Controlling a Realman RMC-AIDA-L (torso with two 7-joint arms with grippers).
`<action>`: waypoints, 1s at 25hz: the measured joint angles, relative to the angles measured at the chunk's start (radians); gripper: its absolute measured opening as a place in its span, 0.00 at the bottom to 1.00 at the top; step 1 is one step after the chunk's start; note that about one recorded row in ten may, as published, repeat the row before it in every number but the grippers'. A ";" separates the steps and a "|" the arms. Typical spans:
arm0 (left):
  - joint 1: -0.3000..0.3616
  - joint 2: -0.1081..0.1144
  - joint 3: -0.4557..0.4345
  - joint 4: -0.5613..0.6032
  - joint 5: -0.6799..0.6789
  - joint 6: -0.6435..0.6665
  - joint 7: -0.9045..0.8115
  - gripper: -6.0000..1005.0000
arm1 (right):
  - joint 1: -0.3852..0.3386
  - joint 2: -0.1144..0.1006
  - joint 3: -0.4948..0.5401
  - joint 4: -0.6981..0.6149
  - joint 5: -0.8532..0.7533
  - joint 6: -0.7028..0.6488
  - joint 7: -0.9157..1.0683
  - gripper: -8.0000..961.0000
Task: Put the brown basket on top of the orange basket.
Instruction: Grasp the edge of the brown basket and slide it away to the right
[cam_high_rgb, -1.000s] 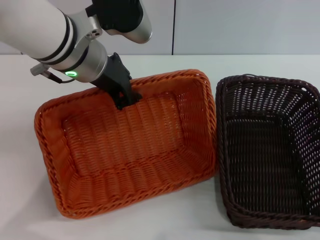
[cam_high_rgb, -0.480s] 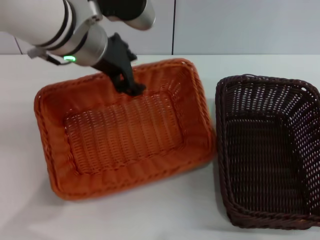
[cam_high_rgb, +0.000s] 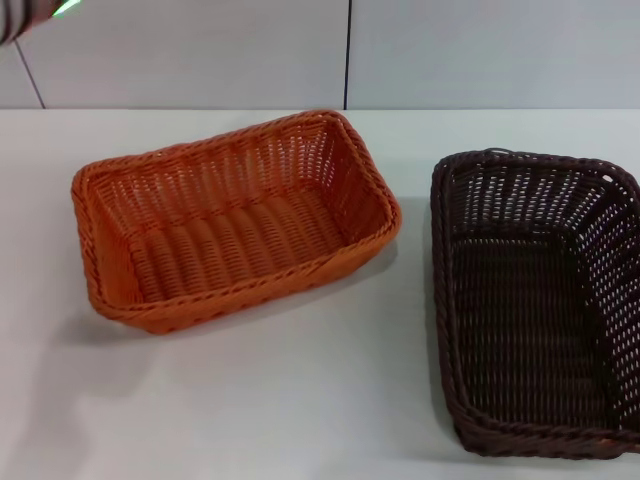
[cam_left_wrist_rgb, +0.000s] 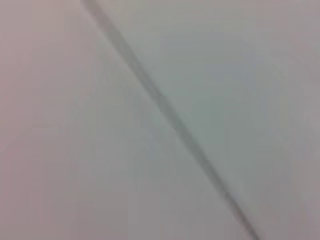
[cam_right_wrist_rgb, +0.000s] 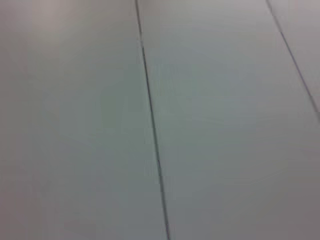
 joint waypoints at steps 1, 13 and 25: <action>0.081 -0.001 0.043 0.010 -0.001 0.176 -0.017 0.84 | 0.005 0.000 0.013 0.000 0.001 -0.001 0.000 0.85; 0.487 -0.003 0.281 0.613 -0.125 1.465 -0.285 0.84 | 0.088 -0.001 0.031 -0.006 -0.009 -0.032 0.002 0.85; 0.358 -0.003 0.298 1.154 -0.232 1.750 -0.582 0.84 | 0.219 -0.020 -0.230 -0.245 -0.015 0.174 0.354 0.85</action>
